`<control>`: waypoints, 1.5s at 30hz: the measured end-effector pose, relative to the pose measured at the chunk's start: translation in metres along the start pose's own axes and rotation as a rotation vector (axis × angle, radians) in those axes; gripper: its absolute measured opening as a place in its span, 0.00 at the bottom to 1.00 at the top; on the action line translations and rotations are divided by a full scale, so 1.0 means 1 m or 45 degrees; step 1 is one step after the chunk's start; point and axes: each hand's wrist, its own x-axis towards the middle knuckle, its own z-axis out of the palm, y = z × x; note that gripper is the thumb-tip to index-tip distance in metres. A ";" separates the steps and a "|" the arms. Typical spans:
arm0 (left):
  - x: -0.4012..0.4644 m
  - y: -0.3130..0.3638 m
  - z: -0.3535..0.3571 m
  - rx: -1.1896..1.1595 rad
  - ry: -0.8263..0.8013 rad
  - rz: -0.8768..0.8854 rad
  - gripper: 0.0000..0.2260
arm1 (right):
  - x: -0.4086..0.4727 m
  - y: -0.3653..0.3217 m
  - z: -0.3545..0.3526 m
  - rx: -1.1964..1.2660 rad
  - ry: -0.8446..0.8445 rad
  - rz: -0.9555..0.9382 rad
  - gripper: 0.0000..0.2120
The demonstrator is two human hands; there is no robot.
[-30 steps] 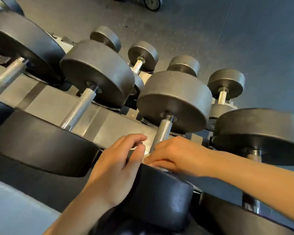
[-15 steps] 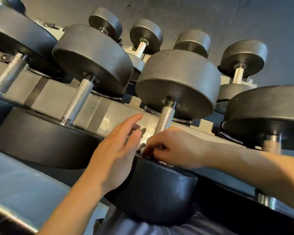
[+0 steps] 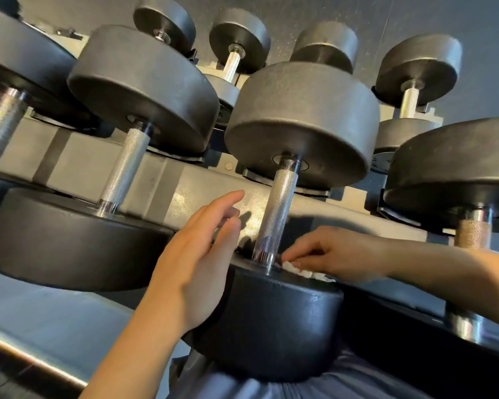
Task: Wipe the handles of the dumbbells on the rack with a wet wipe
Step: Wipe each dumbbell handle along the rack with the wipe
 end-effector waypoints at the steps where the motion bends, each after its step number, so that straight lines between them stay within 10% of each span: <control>1: 0.000 0.001 0.000 -0.002 0.000 -0.003 0.18 | 0.002 0.000 0.001 0.009 0.000 -0.013 0.11; 15: 0.001 -0.004 0.000 0.035 0.005 0.035 0.19 | -0.008 -0.014 -0.004 -0.223 0.287 -0.512 0.08; 21: 0.005 -0.008 0.000 -0.089 0.129 0.061 0.22 | 0.024 -0.059 0.004 -0.859 0.364 -0.512 0.10; 25: 0.005 -0.011 0.001 -0.106 0.207 0.086 0.24 | 0.042 -0.080 -0.001 -1.317 0.163 -0.474 0.06; 30: 0.003 -0.009 0.001 -0.127 0.239 0.022 0.20 | 0.031 -0.079 -0.025 -1.100 -0.219 -0.379 0.12; 35: 0.005 -0.009 0.001 -0.150 0.174 -0.020 0.21 | 0.020 -0.074 -0.030 -0.673 -0.115 -0.324 0.07; 45: 0.008 -0.008 0.000 -0.177 0.184 0.055 0.23 | 0.068 -0.097 -0.013 -1.185 -0.290 -0.075 0.12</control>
